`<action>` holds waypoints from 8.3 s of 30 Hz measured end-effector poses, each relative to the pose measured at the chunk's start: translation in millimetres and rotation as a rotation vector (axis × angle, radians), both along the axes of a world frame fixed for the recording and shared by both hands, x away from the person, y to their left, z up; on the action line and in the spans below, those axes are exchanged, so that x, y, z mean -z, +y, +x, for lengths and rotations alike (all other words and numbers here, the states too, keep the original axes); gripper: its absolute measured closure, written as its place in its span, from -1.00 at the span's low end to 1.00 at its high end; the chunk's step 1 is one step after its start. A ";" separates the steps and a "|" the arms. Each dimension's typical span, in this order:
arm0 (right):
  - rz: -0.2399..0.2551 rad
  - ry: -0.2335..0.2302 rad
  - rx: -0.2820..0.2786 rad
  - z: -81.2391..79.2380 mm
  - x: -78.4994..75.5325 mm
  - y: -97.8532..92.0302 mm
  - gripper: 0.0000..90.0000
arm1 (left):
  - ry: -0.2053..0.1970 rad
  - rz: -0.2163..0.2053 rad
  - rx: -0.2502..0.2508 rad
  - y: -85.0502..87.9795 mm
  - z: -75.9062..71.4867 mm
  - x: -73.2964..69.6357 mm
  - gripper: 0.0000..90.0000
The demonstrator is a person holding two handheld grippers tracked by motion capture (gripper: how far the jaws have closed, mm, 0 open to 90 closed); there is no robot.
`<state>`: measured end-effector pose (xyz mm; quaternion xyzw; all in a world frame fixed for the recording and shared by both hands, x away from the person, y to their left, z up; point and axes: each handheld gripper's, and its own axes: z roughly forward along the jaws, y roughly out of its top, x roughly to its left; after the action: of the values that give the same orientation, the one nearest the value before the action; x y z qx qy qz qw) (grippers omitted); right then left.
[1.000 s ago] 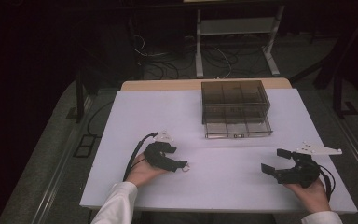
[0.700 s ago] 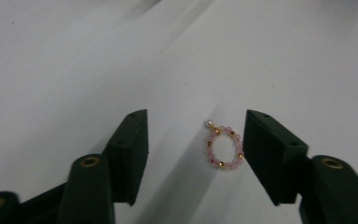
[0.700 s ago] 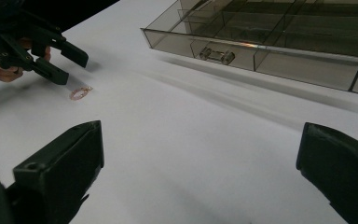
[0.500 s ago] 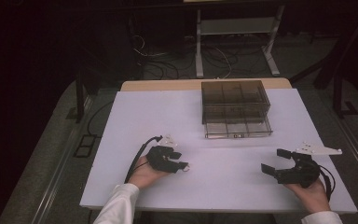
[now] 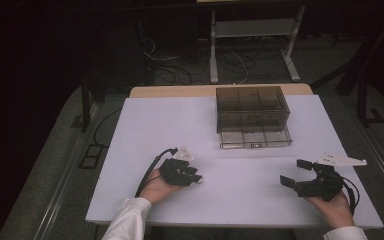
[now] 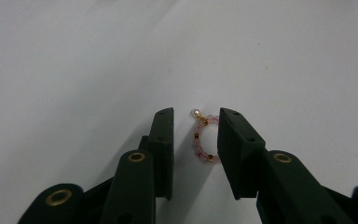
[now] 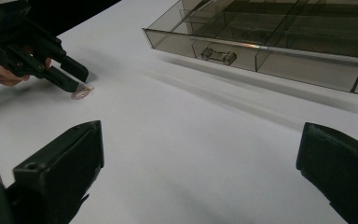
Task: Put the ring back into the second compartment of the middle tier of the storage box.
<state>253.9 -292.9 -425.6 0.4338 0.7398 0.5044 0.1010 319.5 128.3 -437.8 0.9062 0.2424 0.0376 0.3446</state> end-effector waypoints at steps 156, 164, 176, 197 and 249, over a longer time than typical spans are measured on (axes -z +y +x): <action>0.012 0.013 -0.002 -0.8 1.2 -2.2 -0.99 | 0.008 -0.178 0.064 -42.5 46.7 -76.7 0.92; 0.008 0.008 -0.006 -0.6 1.7 -1.2 -0.99 | 0.008 -0.172 0.077 -50.9 51.3 -78.0 0.92; 0.012 0.006 0.000 -1.2 1.3 -2.1 -0.99 | 0.002 -0.156 0.108 -68.4 57.4 -83.2 0.92; 0.015 0.006 -0.005 -0.3 2.1 -1.6 -0.99 | 0.000 -0.172 0.123 -87.3 66.8 -84.7 0.92; 0.030 -0.007 -0.002 -1.1 1.1 -6.0 -0.99 | -0.027 -0.173 0.164 -145.4 93.7 -97.9 0.92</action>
<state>252.8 -298.8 -426.7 0.4327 0.7322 0.5170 0.0968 413.3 -17.1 -339.9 0.8891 0.1650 0.0005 0.4268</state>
